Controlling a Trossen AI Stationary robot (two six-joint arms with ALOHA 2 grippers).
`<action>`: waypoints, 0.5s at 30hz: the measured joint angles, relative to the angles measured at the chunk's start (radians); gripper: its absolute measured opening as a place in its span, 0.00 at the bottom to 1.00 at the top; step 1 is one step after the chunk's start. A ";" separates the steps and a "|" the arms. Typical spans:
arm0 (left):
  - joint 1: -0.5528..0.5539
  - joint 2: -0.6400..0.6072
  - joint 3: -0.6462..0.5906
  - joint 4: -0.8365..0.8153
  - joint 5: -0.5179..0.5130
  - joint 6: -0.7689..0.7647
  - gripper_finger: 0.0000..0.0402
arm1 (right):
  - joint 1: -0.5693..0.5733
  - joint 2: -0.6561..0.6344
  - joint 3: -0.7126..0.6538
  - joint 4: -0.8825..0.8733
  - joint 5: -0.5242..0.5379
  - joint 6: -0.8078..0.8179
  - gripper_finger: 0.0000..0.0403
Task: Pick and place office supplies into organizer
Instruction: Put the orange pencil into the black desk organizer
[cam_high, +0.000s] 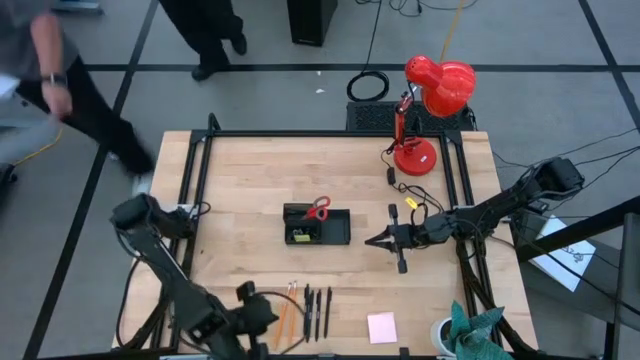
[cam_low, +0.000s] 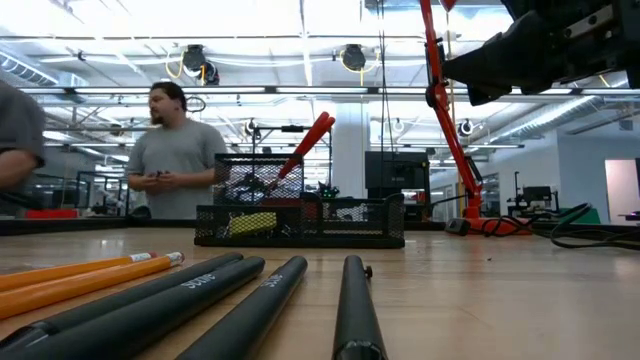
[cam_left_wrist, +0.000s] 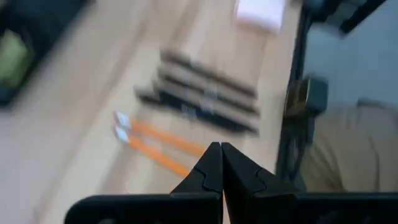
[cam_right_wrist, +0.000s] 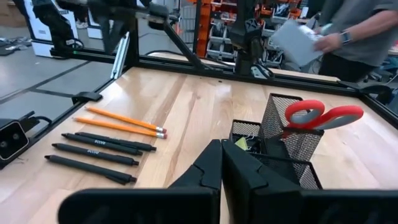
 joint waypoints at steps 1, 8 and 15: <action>0.012 0.038 0.055 -0.082 0.056 -0.041 0.00 | 0.000 0.000 0.000 -0.003 0.000 0.000 0.00; 0.104 0.186 0.257 -0.403 0.325 -0.256 0.01 | 0.000 0.000 0.000 -0.004 0.000 0.000 0.00; 0.182 0.189 0.259 -0.382 0.351 -0.266 0.01 | 0.000 0.000 0.000 0.000 -0.001 -0.002 0.00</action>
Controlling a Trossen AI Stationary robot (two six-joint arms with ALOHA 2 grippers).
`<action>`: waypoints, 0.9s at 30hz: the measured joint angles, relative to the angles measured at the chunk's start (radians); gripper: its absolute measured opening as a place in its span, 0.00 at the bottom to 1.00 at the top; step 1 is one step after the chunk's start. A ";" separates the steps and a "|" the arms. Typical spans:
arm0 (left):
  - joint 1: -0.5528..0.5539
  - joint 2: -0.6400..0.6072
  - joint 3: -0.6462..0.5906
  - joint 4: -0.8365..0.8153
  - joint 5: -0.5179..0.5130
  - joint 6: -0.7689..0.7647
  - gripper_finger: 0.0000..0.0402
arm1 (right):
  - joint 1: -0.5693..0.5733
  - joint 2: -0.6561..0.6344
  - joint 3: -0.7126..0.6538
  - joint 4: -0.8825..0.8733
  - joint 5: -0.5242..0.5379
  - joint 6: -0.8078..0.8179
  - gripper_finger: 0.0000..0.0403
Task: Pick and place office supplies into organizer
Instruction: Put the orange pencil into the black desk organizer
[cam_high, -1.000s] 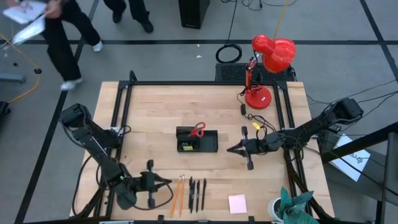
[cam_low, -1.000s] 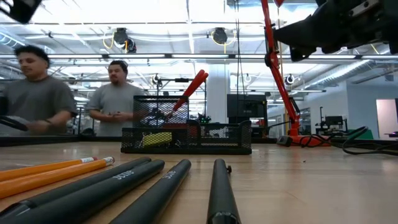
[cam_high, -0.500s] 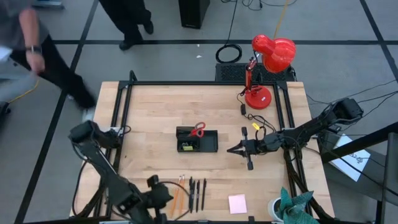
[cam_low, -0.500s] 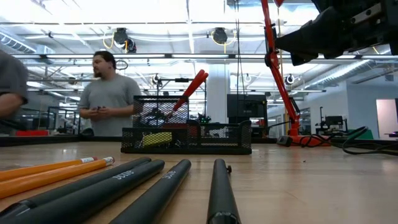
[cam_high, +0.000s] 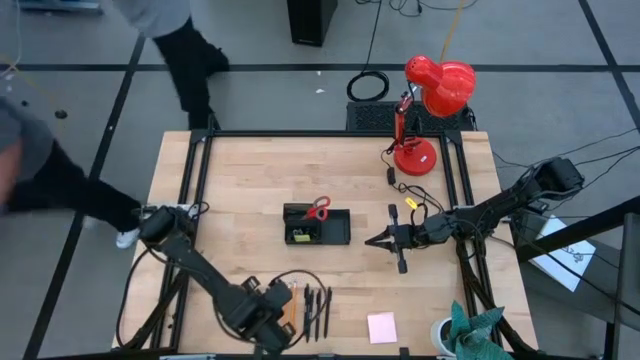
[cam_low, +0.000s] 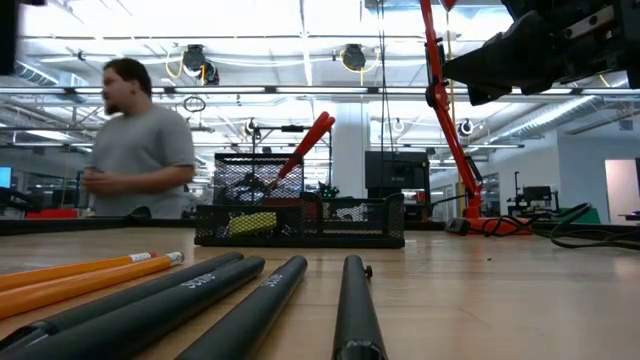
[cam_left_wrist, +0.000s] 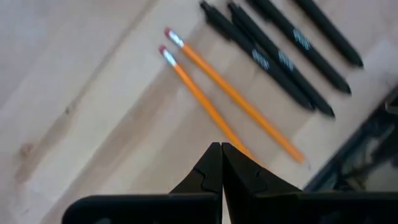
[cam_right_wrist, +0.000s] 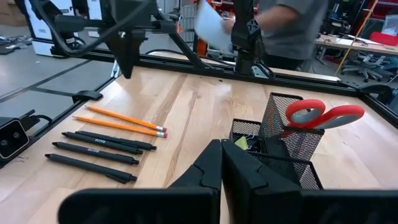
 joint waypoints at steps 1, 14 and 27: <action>0.013 0.000 0.000 0.000 -0.003 0.002 0.01 | 0.000 0.000 0.000 0.000 0.000 0.000 0.00; 0.122 0.008 -0.045 0.001 -0.045 0.022 0.14 | 0.000 0.000 0.000 -0.001 0.000 0.001 0.01; 0.137 0.008 -0.223 0.254 0.094 0.004 0.42 | 0.000 0.000 0.000 -0.011 0.000 0.021 0.01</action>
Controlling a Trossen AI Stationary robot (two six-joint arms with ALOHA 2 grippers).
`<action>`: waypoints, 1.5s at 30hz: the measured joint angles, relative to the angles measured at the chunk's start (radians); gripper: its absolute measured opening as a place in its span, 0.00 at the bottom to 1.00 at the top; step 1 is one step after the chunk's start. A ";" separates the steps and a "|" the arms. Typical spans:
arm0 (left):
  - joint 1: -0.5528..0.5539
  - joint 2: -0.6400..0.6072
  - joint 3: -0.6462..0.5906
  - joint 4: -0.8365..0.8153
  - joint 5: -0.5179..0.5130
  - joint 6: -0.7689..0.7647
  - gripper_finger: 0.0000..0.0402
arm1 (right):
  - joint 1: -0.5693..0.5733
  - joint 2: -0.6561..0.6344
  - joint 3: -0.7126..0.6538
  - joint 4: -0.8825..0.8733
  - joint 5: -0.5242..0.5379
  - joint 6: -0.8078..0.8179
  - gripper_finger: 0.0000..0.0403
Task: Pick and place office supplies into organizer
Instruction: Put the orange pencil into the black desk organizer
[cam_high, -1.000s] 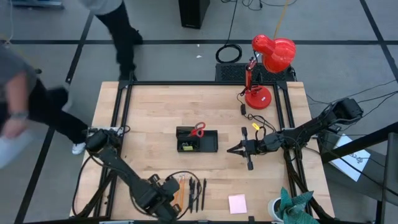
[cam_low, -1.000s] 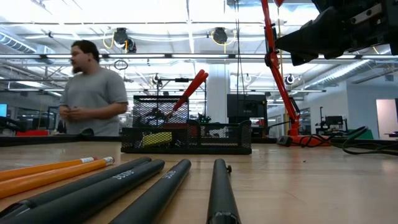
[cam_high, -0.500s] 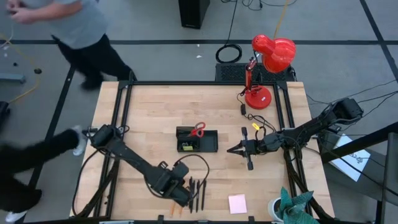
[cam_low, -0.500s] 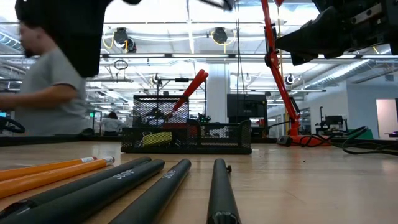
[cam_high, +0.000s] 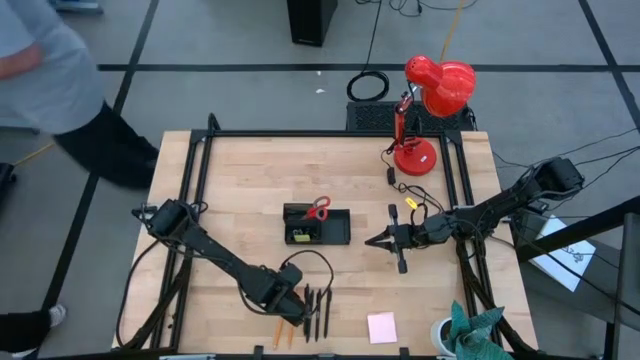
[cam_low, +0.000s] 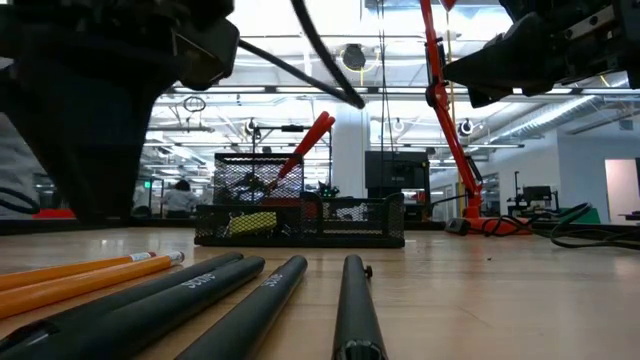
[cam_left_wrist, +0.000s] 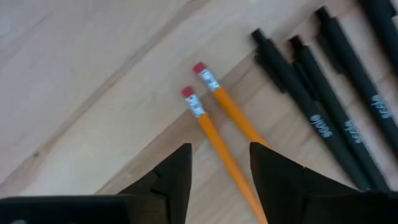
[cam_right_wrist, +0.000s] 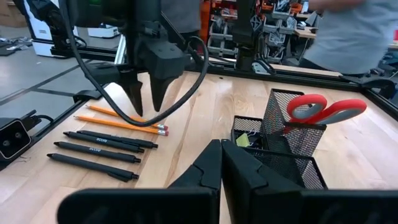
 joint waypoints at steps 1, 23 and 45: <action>0.000 0.000 0.000 0.006 0.000 0.004 0.43 | 0.000 0.000 0.000 0.001 0.000 0.000 0.01; 0.026 0.101 0.004 0.052 0.059 0.090 0.44 | 0.000 0.000 0.000 -0.008 0.000 -0.003 0.01; -0.031 0.106 0.003 -0.093 0.066 0.456 0.44 | 0.000 0.000 0.000 -0.007 0.000 0.000 0.01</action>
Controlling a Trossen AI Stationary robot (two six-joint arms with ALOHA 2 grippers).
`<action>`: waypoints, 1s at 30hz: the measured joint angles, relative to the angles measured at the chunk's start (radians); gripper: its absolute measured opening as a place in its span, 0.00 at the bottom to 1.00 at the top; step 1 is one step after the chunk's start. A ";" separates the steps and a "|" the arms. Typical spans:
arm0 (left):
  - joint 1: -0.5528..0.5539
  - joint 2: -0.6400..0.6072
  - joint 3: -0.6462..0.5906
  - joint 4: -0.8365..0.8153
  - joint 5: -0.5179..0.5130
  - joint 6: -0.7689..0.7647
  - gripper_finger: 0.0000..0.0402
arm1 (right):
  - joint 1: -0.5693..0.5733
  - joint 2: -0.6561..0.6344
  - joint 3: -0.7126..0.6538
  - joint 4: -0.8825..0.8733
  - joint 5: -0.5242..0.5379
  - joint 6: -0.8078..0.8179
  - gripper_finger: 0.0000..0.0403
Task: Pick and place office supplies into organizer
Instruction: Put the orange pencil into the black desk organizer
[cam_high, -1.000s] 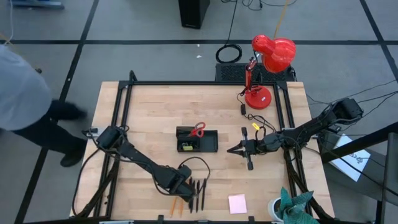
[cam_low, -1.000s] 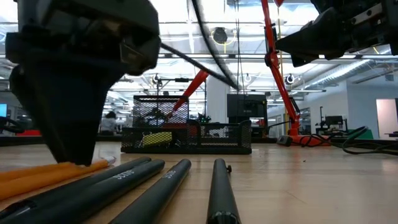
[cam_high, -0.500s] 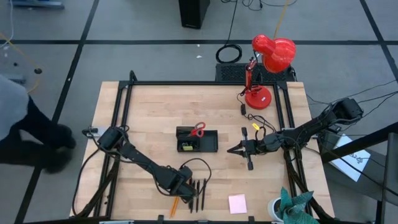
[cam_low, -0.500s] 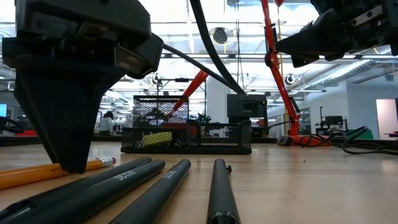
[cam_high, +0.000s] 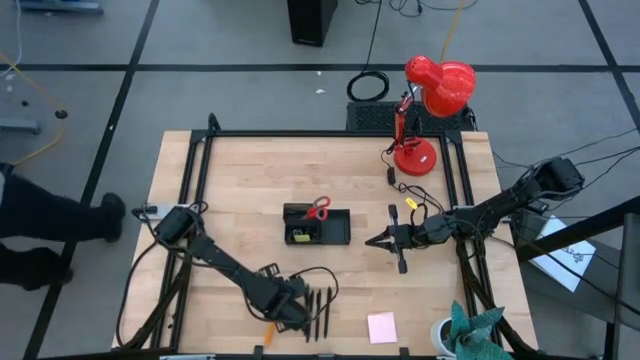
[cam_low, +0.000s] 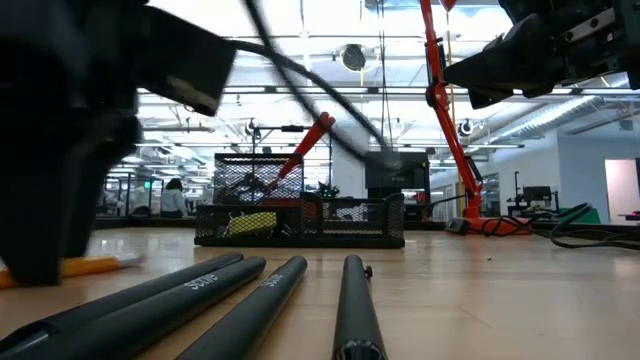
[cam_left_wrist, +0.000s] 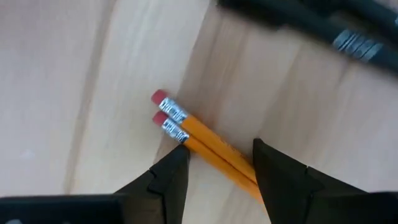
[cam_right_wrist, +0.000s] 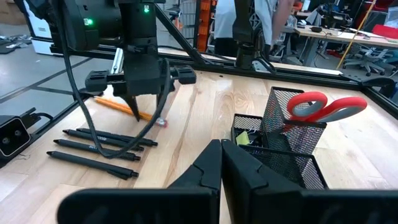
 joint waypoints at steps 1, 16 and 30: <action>-0.002 0.000 0.000 -0.026 -0.004 -0.005 0.44 | 0.000 0.000 0.000 0.000 0.000 0.000 0.01; -0.026 0.002 -0.009 -0.184 -0.042 -0.020 0.43 | 0.000 0.000 0.001 0.002 0.000 0.004 0.01; -0.070 -0.171 -0.018 -0.451 -0.052 -0.455 0.44 | 0.000 0.000 0.001 0.002 0.000 0.005 0.01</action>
